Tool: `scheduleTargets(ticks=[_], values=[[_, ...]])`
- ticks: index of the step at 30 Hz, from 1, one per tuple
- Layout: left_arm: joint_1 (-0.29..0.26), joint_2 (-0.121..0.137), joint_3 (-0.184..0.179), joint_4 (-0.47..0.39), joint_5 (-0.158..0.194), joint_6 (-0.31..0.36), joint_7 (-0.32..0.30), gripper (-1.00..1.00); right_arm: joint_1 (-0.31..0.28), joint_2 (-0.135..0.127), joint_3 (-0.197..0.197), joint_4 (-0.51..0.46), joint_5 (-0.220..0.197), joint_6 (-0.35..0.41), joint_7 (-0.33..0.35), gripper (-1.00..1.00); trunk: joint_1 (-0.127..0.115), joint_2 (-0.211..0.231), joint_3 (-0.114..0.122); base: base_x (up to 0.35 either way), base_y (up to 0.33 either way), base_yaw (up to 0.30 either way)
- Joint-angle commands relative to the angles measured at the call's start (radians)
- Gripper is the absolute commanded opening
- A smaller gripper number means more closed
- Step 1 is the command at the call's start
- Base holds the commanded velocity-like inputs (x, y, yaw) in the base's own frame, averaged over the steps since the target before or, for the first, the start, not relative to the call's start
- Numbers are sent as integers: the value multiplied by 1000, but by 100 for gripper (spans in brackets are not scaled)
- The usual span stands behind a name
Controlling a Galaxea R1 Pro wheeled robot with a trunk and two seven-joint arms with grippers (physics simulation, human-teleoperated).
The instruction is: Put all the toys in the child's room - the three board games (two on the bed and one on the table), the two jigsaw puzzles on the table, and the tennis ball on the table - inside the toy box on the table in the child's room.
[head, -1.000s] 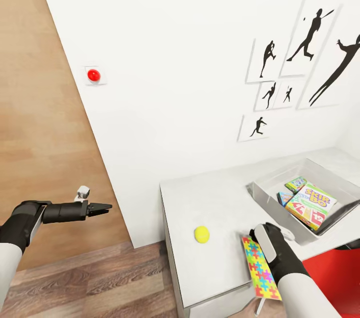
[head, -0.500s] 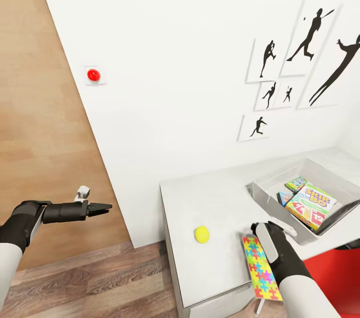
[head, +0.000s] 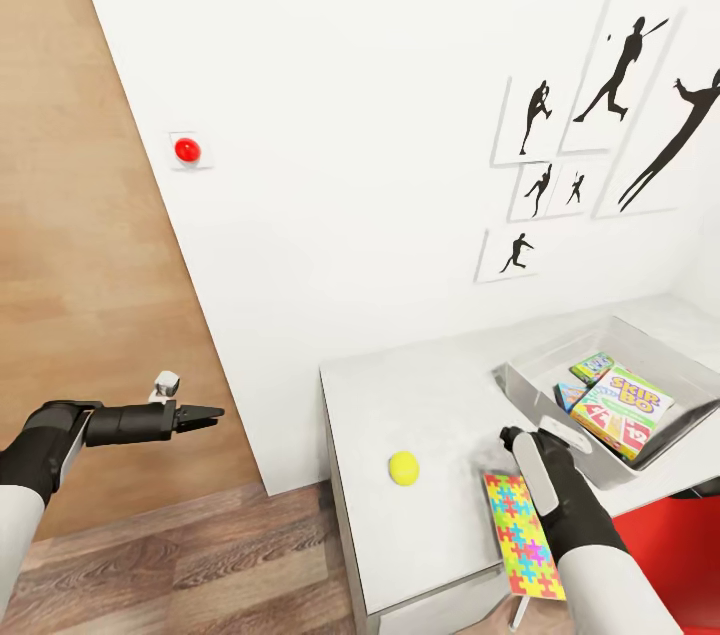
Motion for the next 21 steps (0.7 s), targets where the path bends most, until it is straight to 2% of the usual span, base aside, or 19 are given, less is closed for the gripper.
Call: scheduleTargets(ticks=[1, 8, 15, 18, 21], values=[[-1, -1, 4, -1, -10, 11, -8, 100, -1, 1, 0, -10, -9, 7, -5, 100, 1, -2, -2, 0, 0, 0], [-1, 0, 4, -1, -10, 11, -8, 100, -2, 2, 48, -58, -15, 66, 24, 100, 1, -2, -2, 0, 0, 0], [-1, 0, 4, -1, -10, 11, -8, 100, -3, 0, 60, -65, -18, 82, 98, 100, 1, -2, -2, -3, 0, 0], [-1, 0, 4, -1, -10, 11, -8, 100, -3, -1, 61, -85, -19, 112, 167, 100, 1, -2, -2, -46, 0, 0], [-1, 0, 4, -1, -10, 11, -8, 100, -3, -1, 59, -139, -20, 177, 283, 100, 1, -2, -2, -67, 0, 0]])
